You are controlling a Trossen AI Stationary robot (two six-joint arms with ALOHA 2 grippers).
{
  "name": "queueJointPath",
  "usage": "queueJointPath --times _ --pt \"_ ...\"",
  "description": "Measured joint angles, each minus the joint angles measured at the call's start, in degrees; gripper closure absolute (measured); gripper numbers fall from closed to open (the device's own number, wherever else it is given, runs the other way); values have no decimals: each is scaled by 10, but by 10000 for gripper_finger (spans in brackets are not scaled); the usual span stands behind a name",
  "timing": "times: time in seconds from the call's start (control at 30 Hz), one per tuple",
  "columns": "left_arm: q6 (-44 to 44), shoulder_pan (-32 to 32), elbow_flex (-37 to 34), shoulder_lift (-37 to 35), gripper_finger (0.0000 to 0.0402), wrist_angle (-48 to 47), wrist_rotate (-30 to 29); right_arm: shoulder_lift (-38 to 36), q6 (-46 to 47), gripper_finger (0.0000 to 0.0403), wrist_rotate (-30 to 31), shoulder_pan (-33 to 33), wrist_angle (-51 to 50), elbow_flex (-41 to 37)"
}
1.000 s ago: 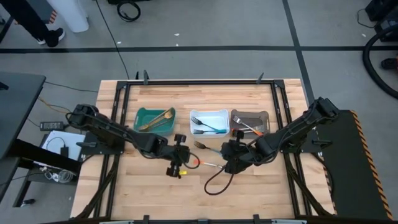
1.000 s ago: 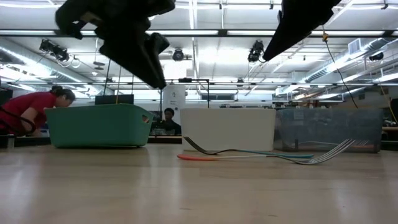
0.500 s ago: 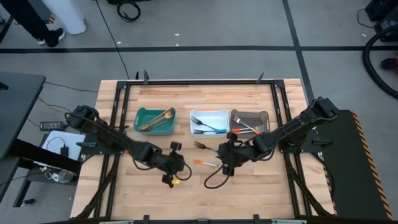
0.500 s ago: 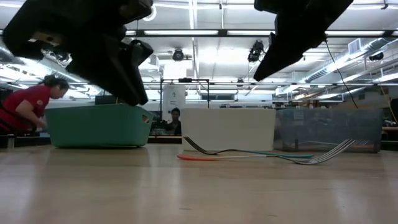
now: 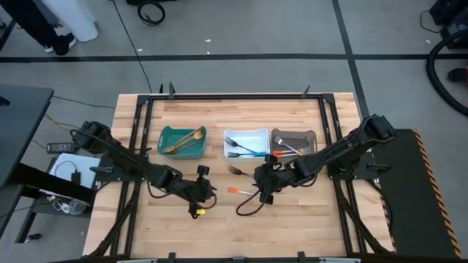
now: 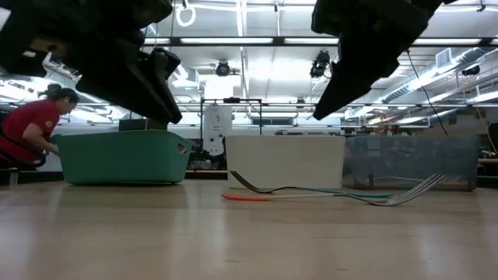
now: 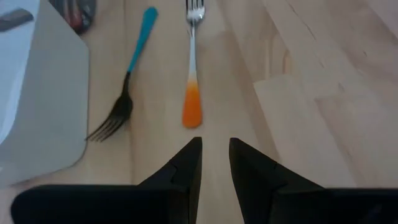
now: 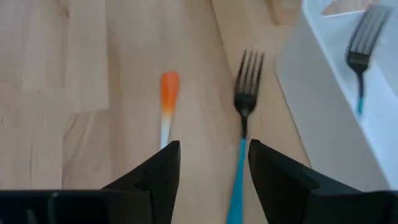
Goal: Sort silverware by color (type)
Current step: Put the blue fork into the white bin
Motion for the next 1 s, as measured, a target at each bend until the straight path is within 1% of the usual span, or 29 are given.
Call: queueJointPath --times 0.1,0.2,0.33,0.53,0.67,0.8,1.0 --pt "11 10 -24 -10 313 47 0 18 -13 203 -1 -7 7 0" --pt "21 22 -32 -19 313 77 -9 29 -24 202 -8 -22 15 0" --pt "40 40 -33 -19 313 141 -22 34 -34 204 -51 -49 18 0" --pt "38 65 -33 -19 313 275 -20 34 -27 208 -106 -77 28 0" --pt "37 66 -32 -19 313 346 -16 34 -2 211 -126 -84 -3 14" --pt "34 66 -32 -19 313 372 12 34 10 212 -133 -85 -36 34" --pt "12 53 -32 -19 313 371 30 34 22 212 -133 -85 -40 42"
